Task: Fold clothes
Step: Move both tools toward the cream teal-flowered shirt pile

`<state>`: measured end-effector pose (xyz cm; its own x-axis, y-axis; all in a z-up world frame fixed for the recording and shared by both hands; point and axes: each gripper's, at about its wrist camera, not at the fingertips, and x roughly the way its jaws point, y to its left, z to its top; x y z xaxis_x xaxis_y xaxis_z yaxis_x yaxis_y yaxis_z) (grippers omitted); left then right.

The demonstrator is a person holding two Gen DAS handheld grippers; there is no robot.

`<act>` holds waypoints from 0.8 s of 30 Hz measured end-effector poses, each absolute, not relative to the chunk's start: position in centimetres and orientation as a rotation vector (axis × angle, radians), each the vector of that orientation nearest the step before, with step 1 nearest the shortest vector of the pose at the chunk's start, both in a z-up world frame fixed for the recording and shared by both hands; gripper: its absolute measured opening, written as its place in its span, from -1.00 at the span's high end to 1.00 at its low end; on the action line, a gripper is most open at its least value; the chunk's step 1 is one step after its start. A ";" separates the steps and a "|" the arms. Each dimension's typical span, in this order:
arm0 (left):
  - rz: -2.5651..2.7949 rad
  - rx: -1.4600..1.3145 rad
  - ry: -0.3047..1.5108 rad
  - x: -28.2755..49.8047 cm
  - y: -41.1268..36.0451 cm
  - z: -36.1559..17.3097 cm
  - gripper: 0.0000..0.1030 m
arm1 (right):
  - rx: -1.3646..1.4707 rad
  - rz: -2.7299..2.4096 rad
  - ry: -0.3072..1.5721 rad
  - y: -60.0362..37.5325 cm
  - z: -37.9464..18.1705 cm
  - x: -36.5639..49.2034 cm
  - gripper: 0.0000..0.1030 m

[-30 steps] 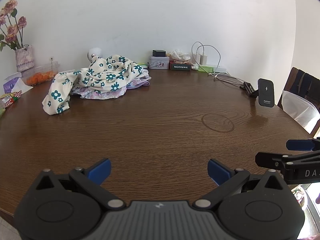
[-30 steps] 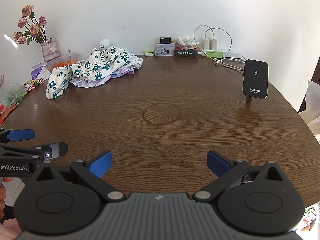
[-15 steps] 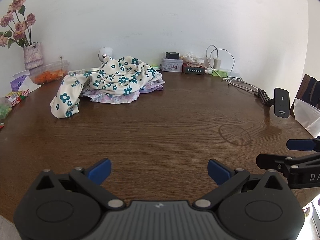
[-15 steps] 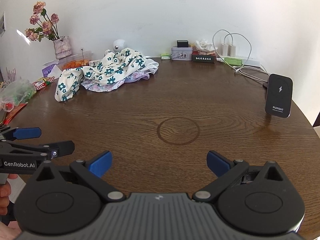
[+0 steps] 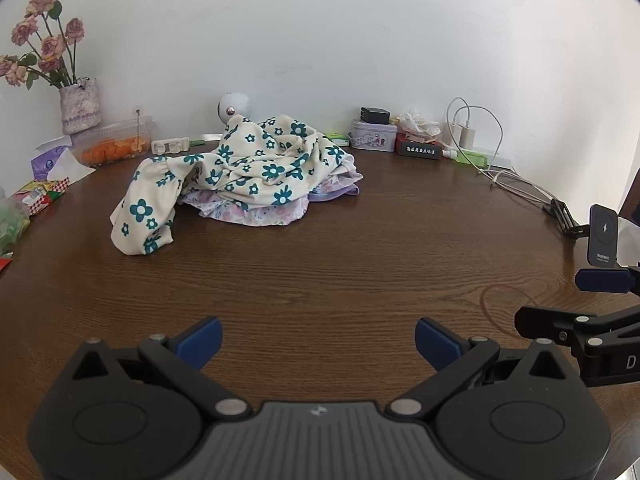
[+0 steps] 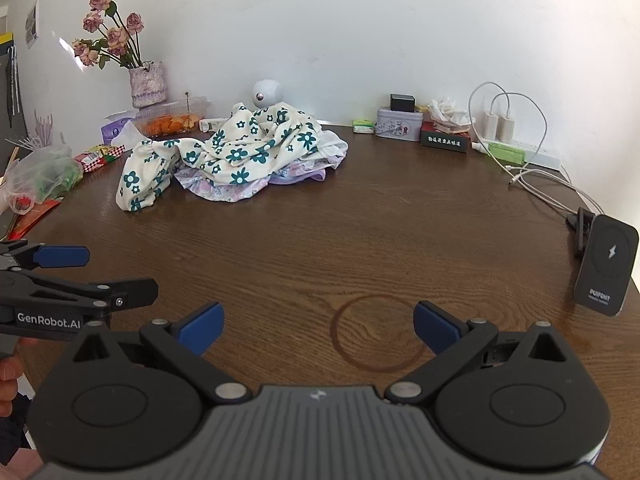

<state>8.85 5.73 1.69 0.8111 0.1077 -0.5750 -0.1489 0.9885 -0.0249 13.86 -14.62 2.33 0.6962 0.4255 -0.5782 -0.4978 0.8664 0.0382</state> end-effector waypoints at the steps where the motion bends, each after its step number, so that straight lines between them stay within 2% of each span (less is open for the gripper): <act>1: 0.144 -0.074 0.608 9.3 6.0 1.8 -1.00 | -0.129 0.522 0.607 -14.3 2.5 14.3 -0.99; 24: 0.385 -0.110 0.554 21.6 16.3 4.5 -1.00 | -0.160 0.744 0.533 -3.9 5.7 29.0 -0.99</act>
